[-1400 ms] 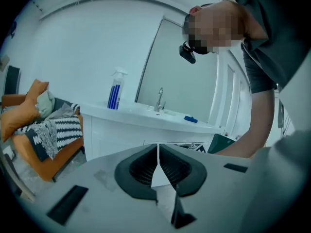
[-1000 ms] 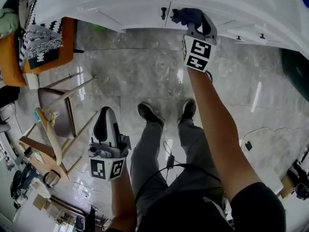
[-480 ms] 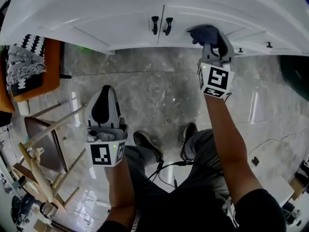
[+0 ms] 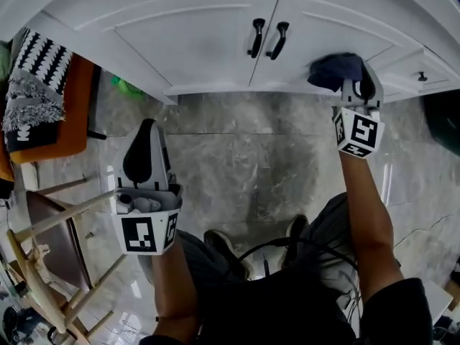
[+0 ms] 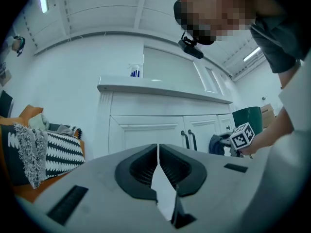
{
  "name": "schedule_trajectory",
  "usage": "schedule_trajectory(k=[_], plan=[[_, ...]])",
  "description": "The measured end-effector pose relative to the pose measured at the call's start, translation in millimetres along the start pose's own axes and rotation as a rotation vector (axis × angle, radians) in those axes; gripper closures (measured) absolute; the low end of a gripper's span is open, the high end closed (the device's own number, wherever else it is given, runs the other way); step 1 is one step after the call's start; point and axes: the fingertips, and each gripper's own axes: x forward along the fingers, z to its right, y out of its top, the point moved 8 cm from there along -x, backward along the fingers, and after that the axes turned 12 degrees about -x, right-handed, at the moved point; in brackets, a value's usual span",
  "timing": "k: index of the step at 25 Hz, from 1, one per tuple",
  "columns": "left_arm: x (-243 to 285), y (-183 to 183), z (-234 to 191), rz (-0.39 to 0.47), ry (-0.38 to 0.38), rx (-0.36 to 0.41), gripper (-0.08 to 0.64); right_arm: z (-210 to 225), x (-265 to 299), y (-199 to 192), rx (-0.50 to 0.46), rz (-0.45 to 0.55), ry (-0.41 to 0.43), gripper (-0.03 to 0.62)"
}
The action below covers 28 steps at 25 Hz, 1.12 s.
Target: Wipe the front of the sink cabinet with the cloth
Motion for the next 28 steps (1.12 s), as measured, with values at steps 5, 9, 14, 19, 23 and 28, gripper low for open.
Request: schedule_trajectory(k=[5, 9, 14, 19, 23, 28], plan=[[3, 6, 13, 0.053, -0.051, 0.024, 0.546, -95, 10, 12, 0.006, 0.011, 0.207, 0.525], [2, 7, 21, 0.051, -0.065, 0.035, 0.546, -147, 18, 10, 0.024, -0.015, 0.351, 0.525], [-9, 12, 13, 0.060, -0.038, 0.045, 0.546, -100, 17, -75, 0.134, -0.267, 0.238, 0.525], [-5, 15, 9, 0.109, -0.033, -0.053, 0.546, -74, 14, -122, 0.620, -0.502, 0.048, 0.526], [1, 7, 22, 0.072, -0.072, 0.004, 0.546, -150, 24, -81, 0.571, -0.384, 0.317, 0.526], [-2, 8, 30, 0.064, -0.072, 0.036, 0.546, -183, 34, -68, 0.545, -0.286, 0.497, 0.526]])
